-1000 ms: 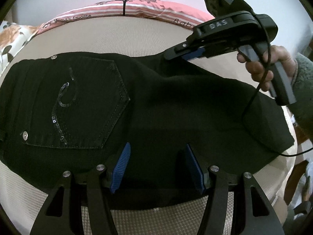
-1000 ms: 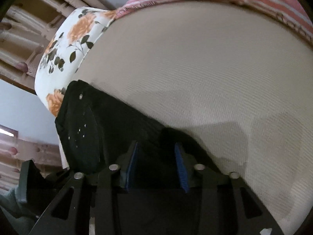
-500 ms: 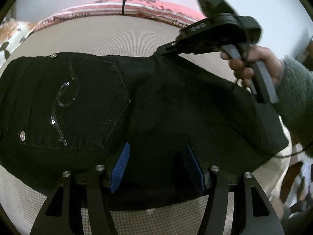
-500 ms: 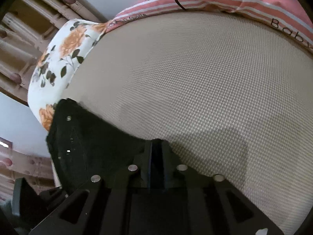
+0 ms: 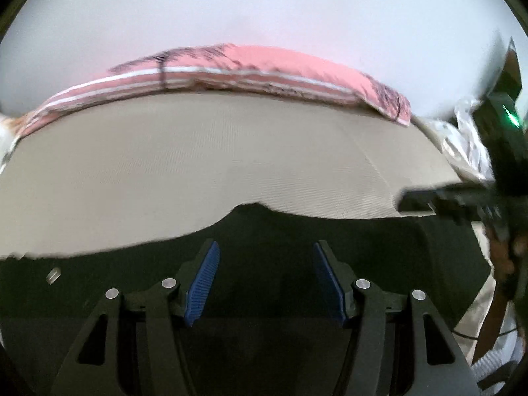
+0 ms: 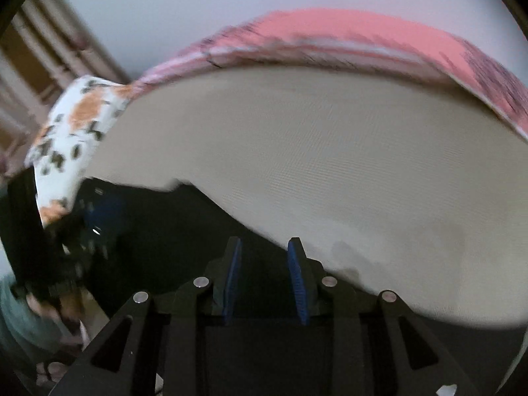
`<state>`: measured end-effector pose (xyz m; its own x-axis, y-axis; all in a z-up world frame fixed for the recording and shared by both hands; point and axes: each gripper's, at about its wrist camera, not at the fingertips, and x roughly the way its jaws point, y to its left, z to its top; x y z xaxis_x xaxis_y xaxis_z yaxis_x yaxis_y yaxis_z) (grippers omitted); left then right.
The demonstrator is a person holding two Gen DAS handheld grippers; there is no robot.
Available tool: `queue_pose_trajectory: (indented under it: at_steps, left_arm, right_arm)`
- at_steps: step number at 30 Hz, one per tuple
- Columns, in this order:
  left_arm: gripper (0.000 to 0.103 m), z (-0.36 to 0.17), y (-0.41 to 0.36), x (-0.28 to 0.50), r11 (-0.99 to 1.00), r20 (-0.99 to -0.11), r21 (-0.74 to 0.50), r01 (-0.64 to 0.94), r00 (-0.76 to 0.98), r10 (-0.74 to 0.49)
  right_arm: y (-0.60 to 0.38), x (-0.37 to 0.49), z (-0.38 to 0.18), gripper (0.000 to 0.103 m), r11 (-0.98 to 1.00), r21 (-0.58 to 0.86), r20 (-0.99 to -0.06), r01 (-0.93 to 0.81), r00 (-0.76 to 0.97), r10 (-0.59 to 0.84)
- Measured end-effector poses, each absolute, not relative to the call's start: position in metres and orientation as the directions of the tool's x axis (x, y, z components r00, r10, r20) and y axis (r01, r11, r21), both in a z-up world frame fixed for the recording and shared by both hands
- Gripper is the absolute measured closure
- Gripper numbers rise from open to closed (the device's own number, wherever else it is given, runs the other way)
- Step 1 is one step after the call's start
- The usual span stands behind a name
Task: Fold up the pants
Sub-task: 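Release the jeans and raise both grippers away from the fold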
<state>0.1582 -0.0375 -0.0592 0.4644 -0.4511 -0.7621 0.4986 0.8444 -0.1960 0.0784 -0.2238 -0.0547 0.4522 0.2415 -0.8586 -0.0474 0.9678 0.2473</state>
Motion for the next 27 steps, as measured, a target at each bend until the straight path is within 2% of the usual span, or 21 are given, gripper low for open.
queue_pose_trajectory:
  at_steps: [5,10,12,15,20,23,27]
  left_arm:
    - [0.043,-0.086,-0.066,0.186,0.835,-0.804,-0.178,0.520,0.413,-0.428]
    - [0.043,-0.107,-0.072,0.192,0.864,-0.826,-0.048,0.501,0.466,-0.316]
    - [0.043,-0.110,-0.068,0.198,0.867,-0.818,-0.073,0.493,0.468,-0.335]
    - [0.042,-0.113,-0.063,0.207,0.877,-0.819,-0.102,0.469,0.461,-0.342]
    - [0.043,-0.096,-0.068,0.198,0.875,-0.806,-0.062,0.480,0.493,-0.327]
    - [0.043,-0.076,-0.067,0.173,0.851,-0.766,-0.084,0.518,0.513,-0.388]
    - [0.043,-0.075,-0.080,0.151,0.819,-0.767,-0.080,0.569,0.489,-0.415]
  right_arm:
    - [-0.249,0.048,-0.074,0.075,0.976,0.215,-0.882,0.042,0.437,0.175]
    - [-0.253,0.045,-0.093,0.077,0.985,0.151,-0.885,0.082,0.455,0.098]
    - [-0.252,0.048,-0.102,0.077,0.992,0.077,-0.891,0.099,0.454,0.024]
    - [-0.252,0.048,-0.103,0.079,0.993,0.053,-0.872,0.101,0.490,-0.003]
    - [-0.253,0.048,-0.091,0.073,0.989,0.086,-0.867,0.118,0.498,0.016]
    - [-0.239,0.044,-0.081,0.073,0.989,0.123,-0.844,0.085,0.532,0.059]
    - [-0.203,0.050,-0.082,0.071,0.991,0.137,-0.834,0.002,0.540,0.114]
